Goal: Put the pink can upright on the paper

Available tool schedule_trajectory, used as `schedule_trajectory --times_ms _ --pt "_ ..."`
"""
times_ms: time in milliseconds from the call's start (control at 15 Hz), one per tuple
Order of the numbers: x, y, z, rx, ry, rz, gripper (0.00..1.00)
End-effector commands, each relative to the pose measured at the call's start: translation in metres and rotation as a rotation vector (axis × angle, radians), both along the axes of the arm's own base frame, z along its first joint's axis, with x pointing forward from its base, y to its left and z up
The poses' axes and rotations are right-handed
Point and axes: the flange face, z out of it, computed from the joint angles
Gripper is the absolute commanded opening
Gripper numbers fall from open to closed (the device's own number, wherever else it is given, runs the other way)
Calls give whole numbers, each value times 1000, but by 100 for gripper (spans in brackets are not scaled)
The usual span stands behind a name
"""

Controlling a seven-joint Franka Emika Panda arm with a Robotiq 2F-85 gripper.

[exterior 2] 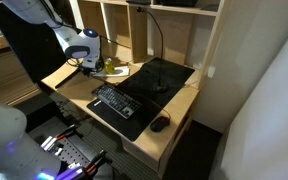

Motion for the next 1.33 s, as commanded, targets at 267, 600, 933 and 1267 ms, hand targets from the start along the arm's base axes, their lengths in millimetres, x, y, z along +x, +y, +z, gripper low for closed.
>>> schedule_trajectory --times_ms 267,600,933,1267 --pt "-3 -19 45 -123 -142 -52 70" --pt "30 -38 48 -289 -209 -56 45" --pt "59 -34 78 -324 -250 -109 70" --pt "83 -15 87 -395 -258 -89 45"
